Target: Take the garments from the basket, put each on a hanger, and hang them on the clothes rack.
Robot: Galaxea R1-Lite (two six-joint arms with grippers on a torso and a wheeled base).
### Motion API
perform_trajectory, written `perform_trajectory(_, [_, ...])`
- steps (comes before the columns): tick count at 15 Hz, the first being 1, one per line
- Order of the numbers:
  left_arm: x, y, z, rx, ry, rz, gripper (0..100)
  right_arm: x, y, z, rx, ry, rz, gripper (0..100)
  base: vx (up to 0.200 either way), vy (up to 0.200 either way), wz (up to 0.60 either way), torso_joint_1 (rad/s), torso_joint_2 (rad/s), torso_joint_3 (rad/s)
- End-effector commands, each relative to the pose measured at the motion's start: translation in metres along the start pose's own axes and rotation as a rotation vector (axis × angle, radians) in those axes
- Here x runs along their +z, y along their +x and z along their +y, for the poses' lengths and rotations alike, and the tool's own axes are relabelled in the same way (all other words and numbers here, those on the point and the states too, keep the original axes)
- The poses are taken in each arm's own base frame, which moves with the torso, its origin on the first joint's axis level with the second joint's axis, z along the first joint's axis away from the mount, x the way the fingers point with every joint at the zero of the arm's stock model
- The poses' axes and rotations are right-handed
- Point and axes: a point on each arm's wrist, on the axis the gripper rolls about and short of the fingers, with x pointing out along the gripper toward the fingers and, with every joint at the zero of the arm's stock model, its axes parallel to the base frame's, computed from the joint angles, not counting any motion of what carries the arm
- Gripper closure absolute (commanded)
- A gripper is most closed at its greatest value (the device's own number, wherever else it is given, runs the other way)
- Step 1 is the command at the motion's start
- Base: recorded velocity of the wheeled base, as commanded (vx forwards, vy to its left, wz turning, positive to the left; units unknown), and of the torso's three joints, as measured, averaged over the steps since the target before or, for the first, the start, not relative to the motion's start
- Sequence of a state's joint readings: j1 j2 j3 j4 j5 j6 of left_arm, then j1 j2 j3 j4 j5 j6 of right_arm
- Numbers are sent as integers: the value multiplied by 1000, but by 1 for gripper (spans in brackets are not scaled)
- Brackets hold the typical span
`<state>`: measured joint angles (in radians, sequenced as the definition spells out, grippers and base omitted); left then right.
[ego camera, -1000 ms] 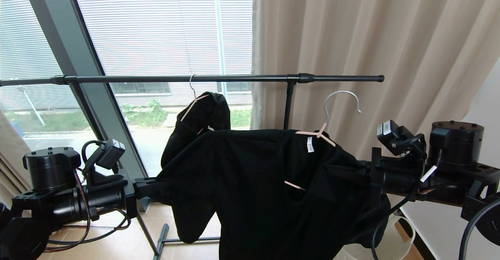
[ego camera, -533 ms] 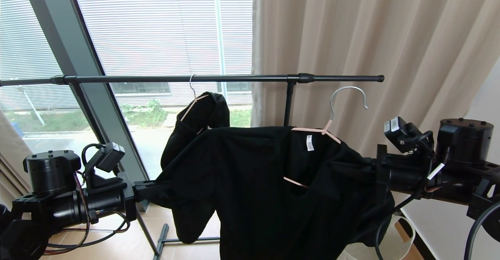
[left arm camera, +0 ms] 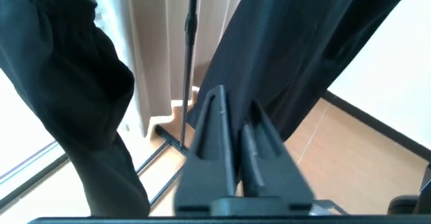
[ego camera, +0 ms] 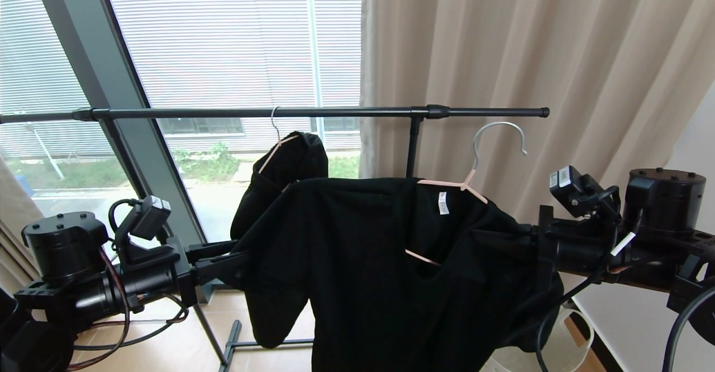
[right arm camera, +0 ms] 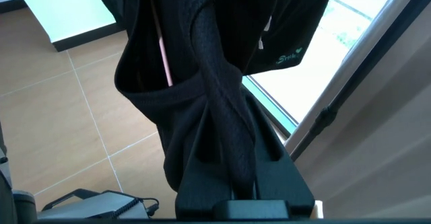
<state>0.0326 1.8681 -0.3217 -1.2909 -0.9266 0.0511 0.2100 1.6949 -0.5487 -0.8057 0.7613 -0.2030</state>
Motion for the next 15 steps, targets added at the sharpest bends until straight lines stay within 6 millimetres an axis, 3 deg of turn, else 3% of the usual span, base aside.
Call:
perform_trajectory(1, [2, 0, 0, -4, -12, -20, 0, -2, 2, -1, 3, 6, 8, 100, 0, 0, 0, 0, 0, 0])
perform_trajectory(4, [20, 8, 3, -20, 59, -86, 0, -6, 5, 0, 14, 13, 19, 100, 0, 0, 0, 0, 0, 0])
perform_trajectory(11, [131, 32, -53, -144, 27, 49, 0, -22, 20, 14, 92, -6, 75, 100, 0, 0, 0, 0, 0, 0])
perform_trajectory(15, [148, 45, -73, -238, 145, 160, 0, -22, 24, 22, 118, -25, 80, 100, 0, 0, 0, 0, 0, 0])
